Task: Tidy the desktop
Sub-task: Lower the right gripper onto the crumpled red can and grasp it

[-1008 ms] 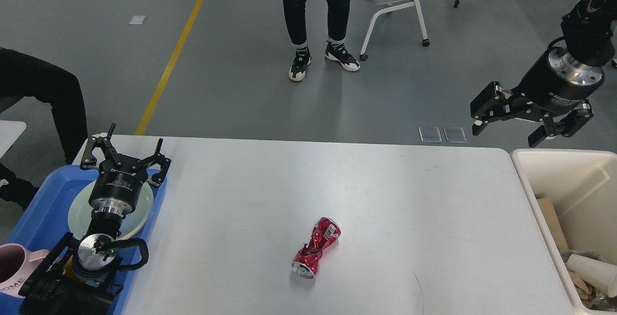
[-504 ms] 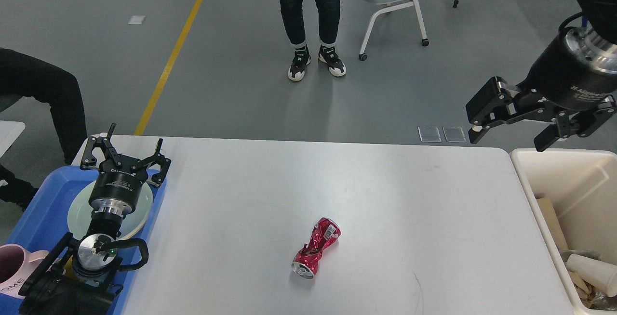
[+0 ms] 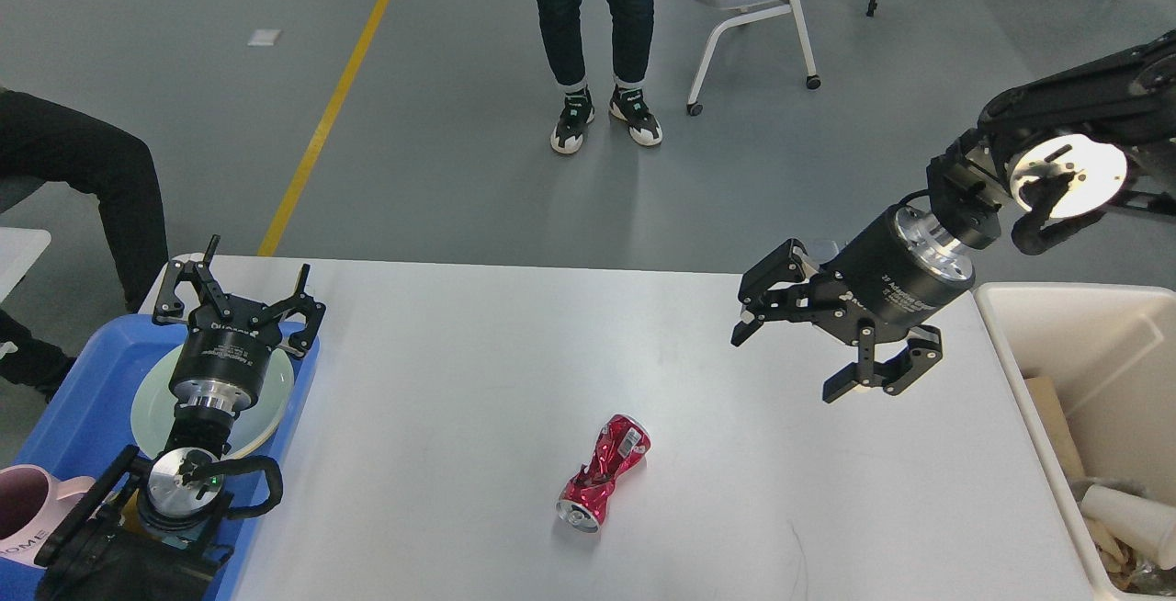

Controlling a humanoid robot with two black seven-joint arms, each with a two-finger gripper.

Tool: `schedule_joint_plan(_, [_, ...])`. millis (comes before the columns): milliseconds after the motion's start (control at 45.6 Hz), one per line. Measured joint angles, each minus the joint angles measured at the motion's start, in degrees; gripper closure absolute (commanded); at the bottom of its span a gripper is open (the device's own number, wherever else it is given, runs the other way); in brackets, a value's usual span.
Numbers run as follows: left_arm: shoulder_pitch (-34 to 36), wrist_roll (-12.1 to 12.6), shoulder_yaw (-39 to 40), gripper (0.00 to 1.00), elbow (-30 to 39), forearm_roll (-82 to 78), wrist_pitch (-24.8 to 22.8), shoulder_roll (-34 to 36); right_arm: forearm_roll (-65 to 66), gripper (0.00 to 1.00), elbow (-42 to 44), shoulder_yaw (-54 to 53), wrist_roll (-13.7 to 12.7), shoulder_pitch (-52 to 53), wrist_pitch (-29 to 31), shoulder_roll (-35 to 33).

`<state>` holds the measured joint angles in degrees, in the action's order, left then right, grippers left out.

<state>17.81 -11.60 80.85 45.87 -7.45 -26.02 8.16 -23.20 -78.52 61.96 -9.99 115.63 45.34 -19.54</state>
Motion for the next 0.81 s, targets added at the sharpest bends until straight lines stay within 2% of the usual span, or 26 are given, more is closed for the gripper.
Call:
schedule_joint_plan(175, [0.0,0.0,0.0,0.04,0.0,0.0,0.0,0.0,-0.4,0.00,3.4,-12.9,-0.4,-14.5,-14.4,2.6])
schedule_joint_plan(307, [0.0,0.0,0.0,0.04,0.0,0.0,0.0,0.0,0.3,0.00,5.6,-18.7,-2.4,-22.0,-23.9,6.4])
schedule_joint_plan(394, [0.0,0.0,0.0,0.04,0.0,0.0,0.0,0.0,1.3,0.00,7.4,-21.5,-3.5,-26.1,-28.2,9.4])
schedule_joint_plan(613, [0.0,0.0,0.0,0.04,0.0,0.0,0.0,-0.1,5.2,0.00,12.4,-25.4,-4.0,-34.1,-34.7,17.8])
schedule_joint_plan(811, [0.0,0.0,0.0,0.04,0.0,0.0,0.0,0.0,5.8,0.00,17.2,-27.4,-4.0,-38.3,-36.5,21.7])
